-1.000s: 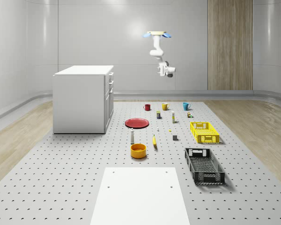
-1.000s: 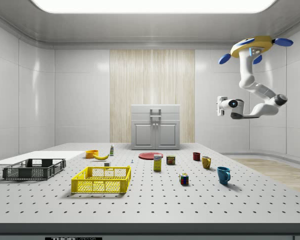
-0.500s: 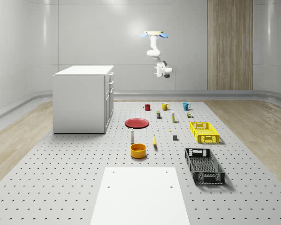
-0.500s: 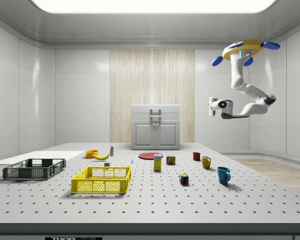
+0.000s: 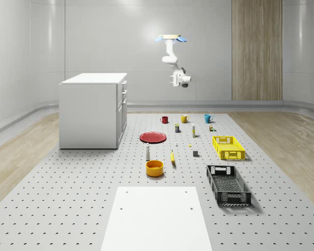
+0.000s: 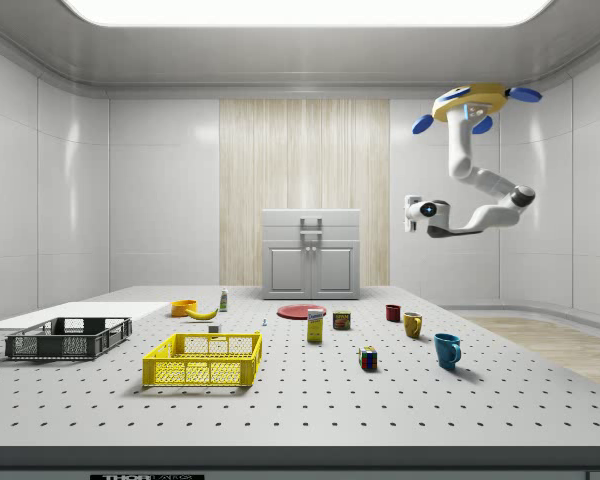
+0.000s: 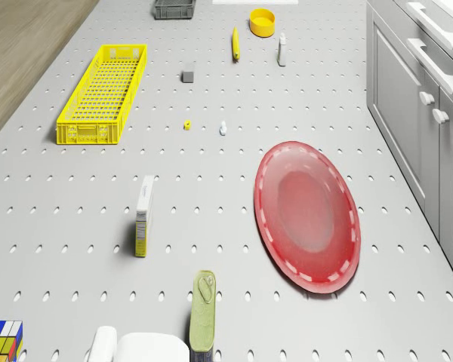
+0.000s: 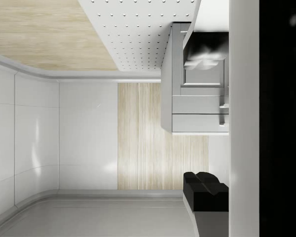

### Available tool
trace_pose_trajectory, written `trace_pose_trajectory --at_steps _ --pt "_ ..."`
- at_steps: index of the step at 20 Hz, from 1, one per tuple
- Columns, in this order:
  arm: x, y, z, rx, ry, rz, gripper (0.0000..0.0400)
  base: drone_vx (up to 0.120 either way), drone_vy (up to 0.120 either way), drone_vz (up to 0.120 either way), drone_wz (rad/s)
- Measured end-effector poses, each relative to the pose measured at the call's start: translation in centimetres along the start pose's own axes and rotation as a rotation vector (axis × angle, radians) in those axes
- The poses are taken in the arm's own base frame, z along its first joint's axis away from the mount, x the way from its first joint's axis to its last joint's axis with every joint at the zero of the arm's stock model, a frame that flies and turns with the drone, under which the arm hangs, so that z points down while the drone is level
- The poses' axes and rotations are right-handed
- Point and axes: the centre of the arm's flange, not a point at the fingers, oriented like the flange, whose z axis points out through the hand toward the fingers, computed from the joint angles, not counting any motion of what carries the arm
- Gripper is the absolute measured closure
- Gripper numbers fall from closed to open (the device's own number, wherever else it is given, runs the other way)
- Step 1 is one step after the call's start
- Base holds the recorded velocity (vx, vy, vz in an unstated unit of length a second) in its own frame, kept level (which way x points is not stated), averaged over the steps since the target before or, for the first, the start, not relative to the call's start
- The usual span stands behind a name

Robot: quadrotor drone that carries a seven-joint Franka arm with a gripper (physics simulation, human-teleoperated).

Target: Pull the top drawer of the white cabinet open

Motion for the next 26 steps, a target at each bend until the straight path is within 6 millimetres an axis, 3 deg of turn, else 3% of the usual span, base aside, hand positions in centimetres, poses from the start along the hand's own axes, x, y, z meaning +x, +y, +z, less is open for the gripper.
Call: trace_pose_trajectory --at_steps 26 --pt "0.01 0.01 -0.01 0.0 0.0 0.0 0.0095 0.12 -0.008 0.0 0.0"
